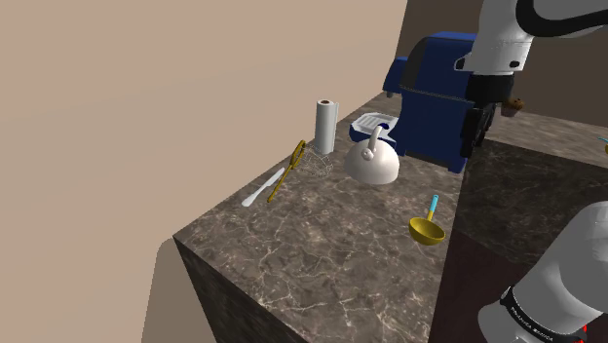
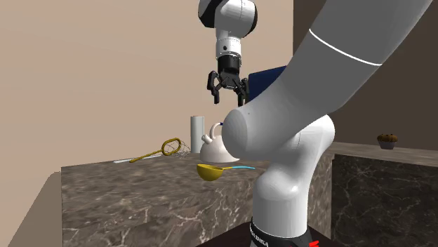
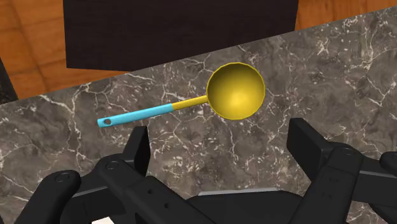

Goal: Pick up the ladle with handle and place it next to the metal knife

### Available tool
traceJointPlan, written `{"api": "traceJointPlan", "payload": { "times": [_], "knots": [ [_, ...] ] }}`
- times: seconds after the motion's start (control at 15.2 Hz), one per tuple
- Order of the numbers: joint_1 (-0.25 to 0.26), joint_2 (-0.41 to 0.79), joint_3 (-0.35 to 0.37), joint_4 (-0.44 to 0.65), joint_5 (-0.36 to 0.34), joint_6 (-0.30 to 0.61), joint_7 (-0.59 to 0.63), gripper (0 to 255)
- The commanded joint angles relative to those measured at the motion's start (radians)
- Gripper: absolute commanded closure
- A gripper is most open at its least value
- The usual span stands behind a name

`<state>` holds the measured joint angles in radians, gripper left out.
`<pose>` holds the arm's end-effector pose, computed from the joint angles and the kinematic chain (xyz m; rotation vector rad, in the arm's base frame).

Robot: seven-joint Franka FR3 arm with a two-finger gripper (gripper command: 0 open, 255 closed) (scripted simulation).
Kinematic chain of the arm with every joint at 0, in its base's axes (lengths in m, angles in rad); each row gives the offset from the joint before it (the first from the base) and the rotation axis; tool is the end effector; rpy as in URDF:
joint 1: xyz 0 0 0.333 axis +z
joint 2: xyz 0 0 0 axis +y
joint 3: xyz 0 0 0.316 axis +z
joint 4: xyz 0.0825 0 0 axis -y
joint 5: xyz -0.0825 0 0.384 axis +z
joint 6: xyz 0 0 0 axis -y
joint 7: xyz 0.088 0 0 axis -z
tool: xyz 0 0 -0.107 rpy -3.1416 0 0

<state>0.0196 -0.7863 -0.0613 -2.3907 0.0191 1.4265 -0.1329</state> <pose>0.2888 -0.0146 0.5629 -3.0491 -0.1742 0.2655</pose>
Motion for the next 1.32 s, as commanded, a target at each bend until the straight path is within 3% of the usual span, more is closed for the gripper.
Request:
{"api": "traceJointPlan", "payload": {
  "times": [0.0, 0.46, 0.86, 1.25],
  "knots": [
    [0.0, 0.0, 0.0, 0.0, 0.0, 0.0, 0.0, 0],
    [-0.045, 0.019, -0.129, -0.23, 0.104, 0.203, -0.025, 0],
    [-0.06, 0.105, -0.239, -0.399, 0.217, 0.398, -0.087, 0],
    [-0.043, 0.128, -0.238, -0.473, 0.253, 0.492, -0.102, 0]
  ]
}}
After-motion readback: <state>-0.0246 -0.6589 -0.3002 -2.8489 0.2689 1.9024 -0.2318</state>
